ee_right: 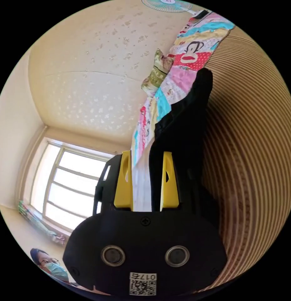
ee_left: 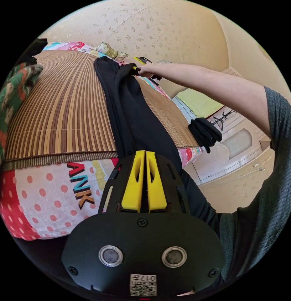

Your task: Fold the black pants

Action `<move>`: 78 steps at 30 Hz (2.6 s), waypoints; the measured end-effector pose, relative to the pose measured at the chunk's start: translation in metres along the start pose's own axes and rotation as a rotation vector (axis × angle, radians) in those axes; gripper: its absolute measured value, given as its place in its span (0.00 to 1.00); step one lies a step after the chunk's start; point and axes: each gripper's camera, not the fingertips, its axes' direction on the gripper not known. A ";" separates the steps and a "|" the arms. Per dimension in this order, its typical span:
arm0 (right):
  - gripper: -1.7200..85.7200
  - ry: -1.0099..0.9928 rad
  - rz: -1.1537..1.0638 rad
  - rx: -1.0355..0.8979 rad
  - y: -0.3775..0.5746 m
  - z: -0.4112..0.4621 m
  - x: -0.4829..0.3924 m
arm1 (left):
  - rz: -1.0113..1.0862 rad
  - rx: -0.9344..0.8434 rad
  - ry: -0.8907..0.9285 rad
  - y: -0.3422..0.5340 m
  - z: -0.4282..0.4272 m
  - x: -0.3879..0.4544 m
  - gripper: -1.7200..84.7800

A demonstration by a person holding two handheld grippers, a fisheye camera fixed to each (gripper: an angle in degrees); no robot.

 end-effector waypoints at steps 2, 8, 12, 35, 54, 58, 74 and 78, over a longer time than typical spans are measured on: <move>0.21 -0.086 0.053 -0.049 -0.005 0.027 0.005 | -0.009 0.005 0.014 -0.002 -0.003 -0.004 0.01; 0.17 -0.181 -0.034 -0.224 0.010 0.106 -0.003 | -0.023 0.011 0.033 -0.008 -0.013 -0.014 0.01; 0.15 0.015 -0.036 -0.181 0.028 0.106 -0.017 | -0.019 0.009 0.023 -0.013 -0.019 -0.016 0.01; 0.07 1.081 -0.860 -0.294 0.145 0.268 -0.244 | -0.054 0.013 0.039 -0.026 -0.036 -0.030 0.01; 0.08 0.866 -0.873 -0.523 0.262 0.136 -0.251 | -0.007 0.010 0.017 -0.014 -0.030 -0.017 0.01; 0.06 0.791 -0.788 -0.531 0.307 0.043 -0.255 | 0.026 0.113 -0.040 -0.004 -0.046 -0.005 0.03; 0.10 0.780 -0.544 -0.479 0.468 -0.163 -0.237 | 0.008 0.149 -0.307 0.023 -0.030 0.021 0.11; 0.11 0.783 -0.545 -0.449 0.489 -0.185 -0.231 | 0.068 0.142 -0.328 0.033 -0.025 0.038 0.11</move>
